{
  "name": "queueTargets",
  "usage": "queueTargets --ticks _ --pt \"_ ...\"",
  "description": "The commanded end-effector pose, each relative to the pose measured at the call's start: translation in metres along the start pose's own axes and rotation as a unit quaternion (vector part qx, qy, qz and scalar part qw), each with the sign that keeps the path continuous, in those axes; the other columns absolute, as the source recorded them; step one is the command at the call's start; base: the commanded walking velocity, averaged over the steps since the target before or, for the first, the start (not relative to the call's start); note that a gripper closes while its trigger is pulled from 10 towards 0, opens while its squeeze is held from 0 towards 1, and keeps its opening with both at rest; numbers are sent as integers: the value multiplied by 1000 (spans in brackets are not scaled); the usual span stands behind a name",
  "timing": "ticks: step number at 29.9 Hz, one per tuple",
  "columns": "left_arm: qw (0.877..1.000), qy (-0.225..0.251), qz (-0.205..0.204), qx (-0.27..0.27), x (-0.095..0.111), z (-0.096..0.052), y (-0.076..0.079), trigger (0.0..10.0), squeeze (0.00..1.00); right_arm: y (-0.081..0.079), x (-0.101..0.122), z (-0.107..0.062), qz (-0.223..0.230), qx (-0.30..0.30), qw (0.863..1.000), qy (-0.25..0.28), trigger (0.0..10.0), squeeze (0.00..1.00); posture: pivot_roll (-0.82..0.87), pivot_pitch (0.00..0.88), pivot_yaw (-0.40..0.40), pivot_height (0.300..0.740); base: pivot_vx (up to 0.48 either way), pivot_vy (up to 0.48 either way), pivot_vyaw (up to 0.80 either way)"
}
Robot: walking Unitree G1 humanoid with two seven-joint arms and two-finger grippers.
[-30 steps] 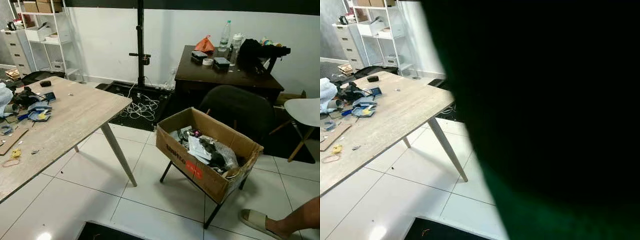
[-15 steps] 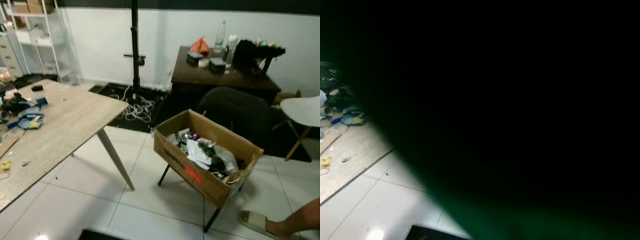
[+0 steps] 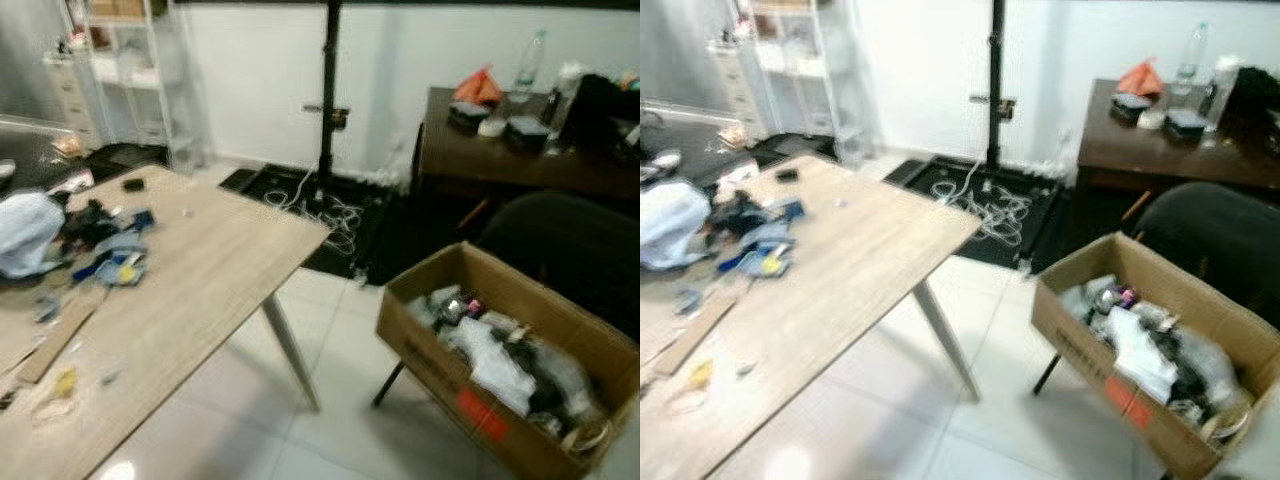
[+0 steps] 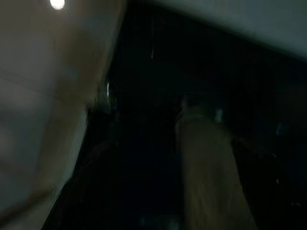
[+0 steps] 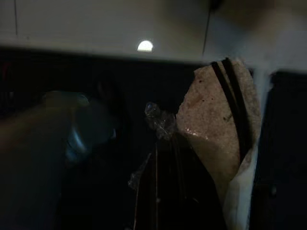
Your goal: Picking trash to rubbish bin
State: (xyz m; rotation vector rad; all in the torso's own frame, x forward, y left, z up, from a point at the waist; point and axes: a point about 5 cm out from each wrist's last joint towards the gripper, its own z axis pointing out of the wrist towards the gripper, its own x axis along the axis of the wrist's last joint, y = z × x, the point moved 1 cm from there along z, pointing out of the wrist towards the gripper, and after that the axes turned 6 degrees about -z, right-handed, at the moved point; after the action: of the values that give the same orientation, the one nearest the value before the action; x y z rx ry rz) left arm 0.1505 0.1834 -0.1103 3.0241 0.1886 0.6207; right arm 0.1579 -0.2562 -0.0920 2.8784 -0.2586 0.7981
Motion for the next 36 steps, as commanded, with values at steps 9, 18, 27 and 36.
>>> queueTargets --ticks 9,18,27,36 --pt "999 -35 -10 6 -22 -2 -6 10000 0 0 -14 -2 2 -2 1000 -21 10000 0 -161 72 31 740 0 0 -533" --pt "999 -33 -7 3 -20 -2 -5 10000 0 0 -14 -2 2 -2 1000 -23 10000 0 -164 68 32 740 0 0 -800" --pt "1000 -30 1 -1 -17 -1 -4 10000 0 -1 -12 -1 1 0 1000 -21 10000 0 -165 63 35 740 0 0 -800" --pt "1000 -28 5 -3 -15 -1 -2 10000 0 -7 5 1 -1 12 1000 5 10000 0 -167 56 34 740 0 0 -800"
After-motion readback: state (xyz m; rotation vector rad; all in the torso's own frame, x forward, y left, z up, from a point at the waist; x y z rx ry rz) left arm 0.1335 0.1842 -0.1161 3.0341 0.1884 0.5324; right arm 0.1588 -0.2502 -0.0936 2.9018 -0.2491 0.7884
